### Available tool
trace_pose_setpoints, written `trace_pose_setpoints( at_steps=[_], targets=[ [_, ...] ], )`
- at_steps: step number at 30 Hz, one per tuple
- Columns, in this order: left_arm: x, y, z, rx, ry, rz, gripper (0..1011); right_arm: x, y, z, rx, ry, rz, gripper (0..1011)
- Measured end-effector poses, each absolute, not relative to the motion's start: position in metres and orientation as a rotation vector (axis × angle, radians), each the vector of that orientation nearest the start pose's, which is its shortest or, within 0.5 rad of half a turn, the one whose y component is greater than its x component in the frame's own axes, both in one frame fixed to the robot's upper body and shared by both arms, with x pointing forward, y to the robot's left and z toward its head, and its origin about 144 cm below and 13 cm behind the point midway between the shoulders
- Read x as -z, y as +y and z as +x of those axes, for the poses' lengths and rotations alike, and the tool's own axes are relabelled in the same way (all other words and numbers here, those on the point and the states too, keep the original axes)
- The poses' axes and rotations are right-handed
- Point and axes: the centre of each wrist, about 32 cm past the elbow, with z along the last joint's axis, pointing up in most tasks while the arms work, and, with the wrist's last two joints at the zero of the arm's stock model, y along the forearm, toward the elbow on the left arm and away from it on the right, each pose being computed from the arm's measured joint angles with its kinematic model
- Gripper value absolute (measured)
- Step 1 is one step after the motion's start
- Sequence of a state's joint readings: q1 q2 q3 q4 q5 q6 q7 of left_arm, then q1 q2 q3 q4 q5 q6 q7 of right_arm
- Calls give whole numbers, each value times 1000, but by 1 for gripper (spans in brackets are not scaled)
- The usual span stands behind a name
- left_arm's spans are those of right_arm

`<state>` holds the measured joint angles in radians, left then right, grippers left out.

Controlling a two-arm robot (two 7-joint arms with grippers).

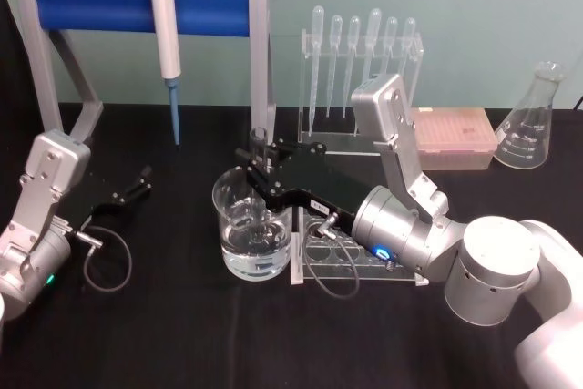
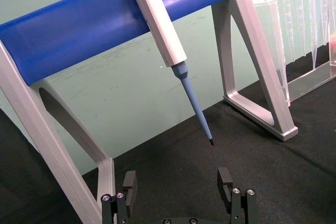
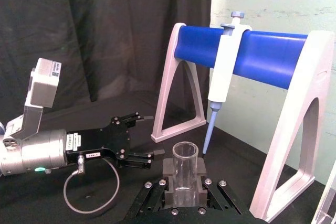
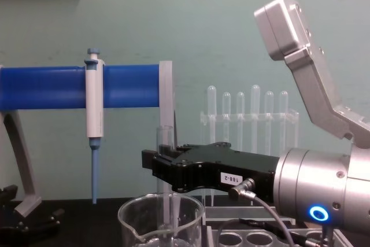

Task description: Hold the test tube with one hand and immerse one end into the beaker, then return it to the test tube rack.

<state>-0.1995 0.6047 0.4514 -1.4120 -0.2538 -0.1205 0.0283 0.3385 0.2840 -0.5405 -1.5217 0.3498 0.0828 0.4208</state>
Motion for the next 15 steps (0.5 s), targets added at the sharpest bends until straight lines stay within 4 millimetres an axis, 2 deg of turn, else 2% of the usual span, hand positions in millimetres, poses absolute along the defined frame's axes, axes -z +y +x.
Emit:
trace_pose_setpoints(
  at_steps=[15],
  targets=[
    [-1140, 310, 489, -1248, -285, 304, 1000, -1204, -153, 512, 652, -61, -26, 224]
  ],
)
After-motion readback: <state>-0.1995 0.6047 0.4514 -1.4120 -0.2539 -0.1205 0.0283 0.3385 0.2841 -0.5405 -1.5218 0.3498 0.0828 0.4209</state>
